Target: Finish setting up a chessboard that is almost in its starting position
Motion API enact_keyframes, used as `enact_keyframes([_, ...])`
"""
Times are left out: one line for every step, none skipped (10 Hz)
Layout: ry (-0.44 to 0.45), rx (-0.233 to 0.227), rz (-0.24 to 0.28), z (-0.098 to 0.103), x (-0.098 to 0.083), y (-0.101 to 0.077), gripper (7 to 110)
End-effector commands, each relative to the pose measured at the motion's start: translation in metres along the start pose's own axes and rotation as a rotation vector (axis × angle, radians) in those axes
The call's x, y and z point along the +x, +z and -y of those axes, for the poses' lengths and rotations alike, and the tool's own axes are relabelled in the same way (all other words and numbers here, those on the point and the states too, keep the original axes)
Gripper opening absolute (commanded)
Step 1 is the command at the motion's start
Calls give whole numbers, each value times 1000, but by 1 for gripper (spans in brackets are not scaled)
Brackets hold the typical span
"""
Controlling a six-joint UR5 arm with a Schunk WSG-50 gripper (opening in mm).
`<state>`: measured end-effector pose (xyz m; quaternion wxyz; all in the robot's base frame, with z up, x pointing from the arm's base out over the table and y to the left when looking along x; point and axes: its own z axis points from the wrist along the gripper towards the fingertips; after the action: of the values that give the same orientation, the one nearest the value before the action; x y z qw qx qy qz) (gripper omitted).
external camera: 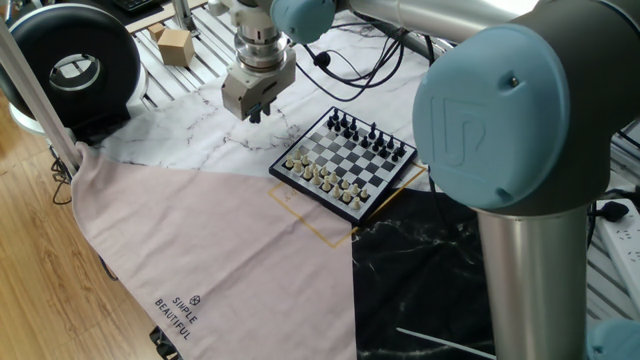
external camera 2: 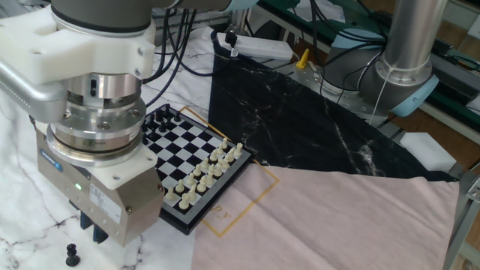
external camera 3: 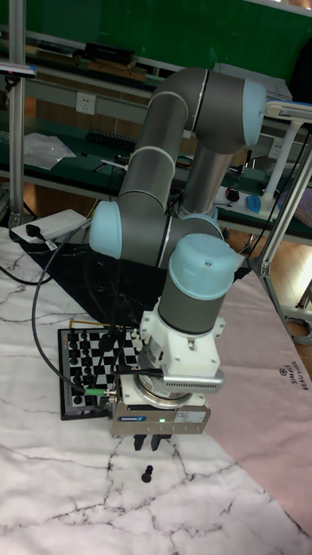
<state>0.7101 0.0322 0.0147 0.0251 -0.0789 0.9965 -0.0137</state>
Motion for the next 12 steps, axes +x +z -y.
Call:
enact_keyframes([-4, -7, -46, 0, 11, -2, 22])
enact_keyframes([-3, -9, -42, -1, 11, -2, 22])
enact_keyframes([-4, -24, -38, -4, 9, -2, 22])
enact_keyframes([-11, -34, -29, -4, 3, -1, 22])
enact_keyframes([-13, -36, -22, -3, -2, 2, 22])
enact_keyframes([-5, -35, -19, -5, -6, 8, 22])
enact_keyframes([0, -30, -17, -5, -9, 12, 22])
enact_keyframes([1, -32, -15, -7, -11, 14, 22])
enact_keyframes([3, -31, -11, -7, -14, 15, 22])
enact_keyframes([3, -31, -9, -7, -16, 14, 22])
enact_keyframes([1, -29, -11, -6, -18, 13, 22])
enact_keyframes([1, -31, -12, -6, -20, 12, 22])
